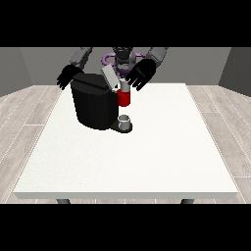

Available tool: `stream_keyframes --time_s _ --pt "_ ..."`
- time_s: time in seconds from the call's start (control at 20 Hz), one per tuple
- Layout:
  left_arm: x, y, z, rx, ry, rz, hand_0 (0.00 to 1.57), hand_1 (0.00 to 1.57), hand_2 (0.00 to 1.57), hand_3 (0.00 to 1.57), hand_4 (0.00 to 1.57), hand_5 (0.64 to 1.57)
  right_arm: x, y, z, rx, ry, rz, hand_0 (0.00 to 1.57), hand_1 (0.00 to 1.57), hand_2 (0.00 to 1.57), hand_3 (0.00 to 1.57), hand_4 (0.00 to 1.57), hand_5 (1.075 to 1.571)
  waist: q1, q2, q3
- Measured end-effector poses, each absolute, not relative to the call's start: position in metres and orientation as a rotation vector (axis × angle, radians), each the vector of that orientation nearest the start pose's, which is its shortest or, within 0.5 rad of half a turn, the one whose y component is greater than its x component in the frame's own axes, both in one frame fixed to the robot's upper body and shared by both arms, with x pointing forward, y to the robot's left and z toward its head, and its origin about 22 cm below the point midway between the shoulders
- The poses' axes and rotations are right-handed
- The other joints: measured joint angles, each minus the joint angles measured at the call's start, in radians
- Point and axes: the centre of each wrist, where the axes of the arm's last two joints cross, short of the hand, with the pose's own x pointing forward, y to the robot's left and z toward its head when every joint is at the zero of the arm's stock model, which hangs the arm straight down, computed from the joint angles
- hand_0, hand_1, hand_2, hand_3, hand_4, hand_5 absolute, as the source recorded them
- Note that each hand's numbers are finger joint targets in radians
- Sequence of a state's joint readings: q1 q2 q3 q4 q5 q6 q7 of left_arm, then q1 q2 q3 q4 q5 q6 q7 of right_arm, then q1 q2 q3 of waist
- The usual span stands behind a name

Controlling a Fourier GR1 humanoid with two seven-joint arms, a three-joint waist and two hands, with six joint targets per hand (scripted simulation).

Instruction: Insert the coffee pod into the coffee machine and close the lid

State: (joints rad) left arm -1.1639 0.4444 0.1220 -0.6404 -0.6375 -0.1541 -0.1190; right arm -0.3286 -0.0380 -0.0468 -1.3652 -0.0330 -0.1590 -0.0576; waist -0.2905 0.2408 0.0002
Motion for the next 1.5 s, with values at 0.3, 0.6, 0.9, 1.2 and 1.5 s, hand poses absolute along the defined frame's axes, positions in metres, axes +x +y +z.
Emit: stream_keyframes --time_s 0.3,0.6,0.9,1.2,1.5 --pt "0.461 0.262 0.224 0.714 -1.7 -0.882 1.19 1.19 1.27 1.2 0.51 1.571 0.316 -0.207 0.038 -0.063 -1.735 -0.06 0.0 0.0 0.0 0.0 0.44 1.571 -0.003 0.015 -0.0001" --pt "0.462 0.261 0.222 0.724 -1.677 -0.886 1.22 1.22 1.27 1.2 0.49 1.571 0.315 -0.211 0.037 -0.059 -1.732 -0.063 0.0 0.0 0.0 0.0 0.44 1.571 -0.003 0.015 0.0004" --pt "0.463 0.255 0.226 0.712 -1.676 -0.882 1.22 1.22 1.25 1.15 0.47 1.571 0.317 -0.216 0.039 -0.066 -1.734 -0.064 0.0 0.0 0.0 0.0 0.4 1.571 -0.003 0.024 0.0015" --pt "0.463 0.255 0.226 0.704 -1.663 -0.91 1.15 1.15 1.18 1.02 0.45 1.571 0.317 -0.223 0.034 -0.081 -1.721 -0.072 0.0 0.0 0.0 0.0 0.34 1.571 0.005 0.024 0.0009" --pt "0.463 0.251 0.229 0.721 -1.667 -0.941 1.07 1.07 1.12 0.95 0.38 1.571 0.319 -0.219 0.032 -0.085 -1.734 -0.087 0.0 0.0 0.0 0.0 0.43 1.571 0.019 0.025 0.0008"
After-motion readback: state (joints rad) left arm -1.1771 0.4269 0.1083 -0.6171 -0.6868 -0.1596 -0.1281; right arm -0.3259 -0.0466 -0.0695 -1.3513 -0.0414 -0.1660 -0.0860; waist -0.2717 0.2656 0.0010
